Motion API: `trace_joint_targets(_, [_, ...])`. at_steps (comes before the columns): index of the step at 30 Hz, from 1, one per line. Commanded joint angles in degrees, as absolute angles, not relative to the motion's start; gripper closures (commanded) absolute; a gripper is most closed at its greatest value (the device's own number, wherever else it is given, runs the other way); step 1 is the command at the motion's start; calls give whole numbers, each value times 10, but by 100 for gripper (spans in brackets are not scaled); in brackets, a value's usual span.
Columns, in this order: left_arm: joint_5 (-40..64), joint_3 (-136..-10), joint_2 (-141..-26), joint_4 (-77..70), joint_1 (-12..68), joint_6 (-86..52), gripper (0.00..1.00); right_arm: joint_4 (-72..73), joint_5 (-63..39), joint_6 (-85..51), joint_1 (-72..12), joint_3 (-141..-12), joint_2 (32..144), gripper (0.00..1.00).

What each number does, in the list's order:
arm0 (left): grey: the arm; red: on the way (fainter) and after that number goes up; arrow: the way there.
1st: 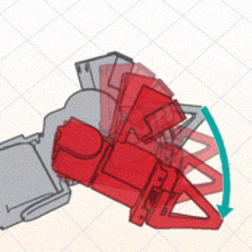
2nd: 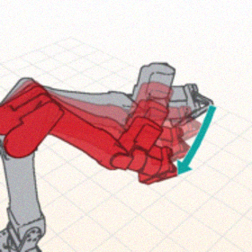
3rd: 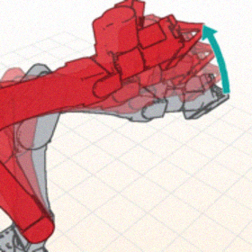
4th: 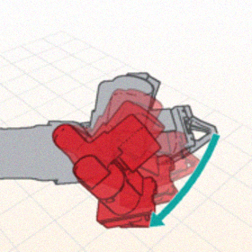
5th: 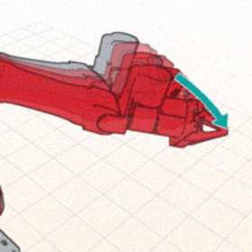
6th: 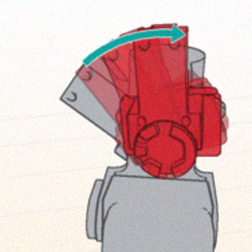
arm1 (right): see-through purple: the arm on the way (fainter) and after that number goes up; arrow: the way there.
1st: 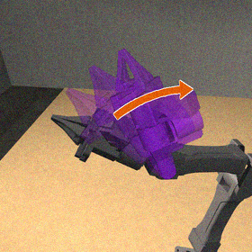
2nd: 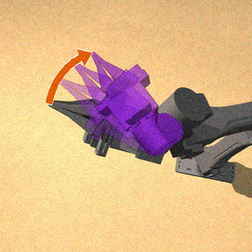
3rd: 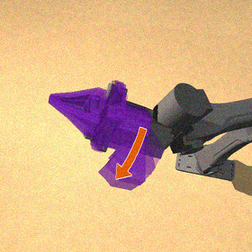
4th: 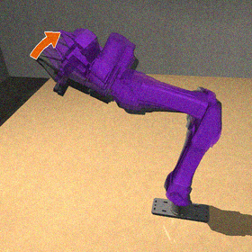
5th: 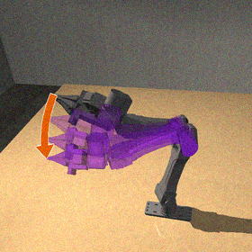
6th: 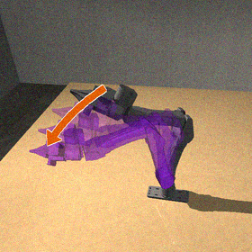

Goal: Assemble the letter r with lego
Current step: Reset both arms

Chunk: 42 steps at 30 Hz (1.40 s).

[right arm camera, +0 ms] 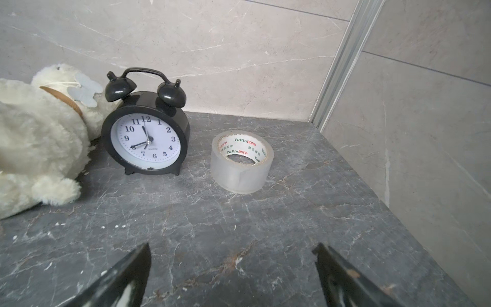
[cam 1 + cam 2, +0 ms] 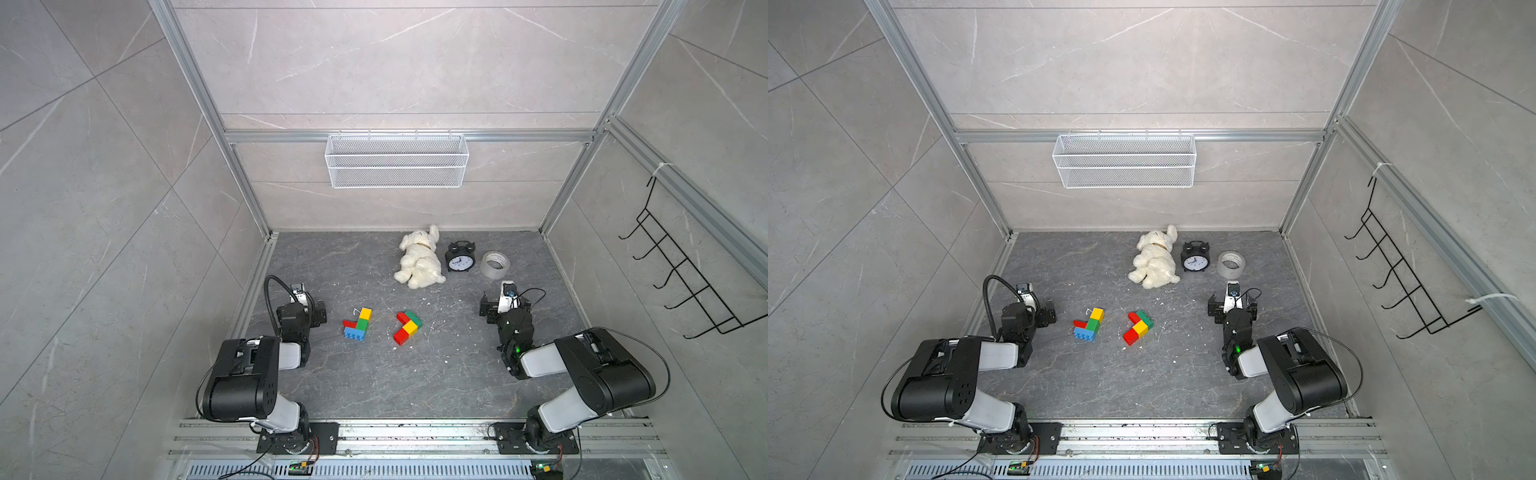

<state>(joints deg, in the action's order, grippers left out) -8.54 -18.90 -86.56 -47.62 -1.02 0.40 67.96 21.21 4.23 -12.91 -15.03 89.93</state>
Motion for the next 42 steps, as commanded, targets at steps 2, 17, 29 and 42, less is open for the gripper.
trace_joint_targets(2, [-80, -205, -861, -492, -13, -3, 0, 633, 205, 25, -126, -161, 890, 1])
trace_joint_targets(17, [-34, -193, -855, -505, -21, 8, 0, 689, 192, 18, -116, -128, 890, 1])
trace_joint_targets(29, [-18, -207, -860, -485, -27, 4, 0, 620, 195, 16, -116, -162, 885, 1])
trace_joint_targets(42, [-24, -209, -860, -482, -27, 2, 0, 766, 167, 16, -104, -98, 900, 1])
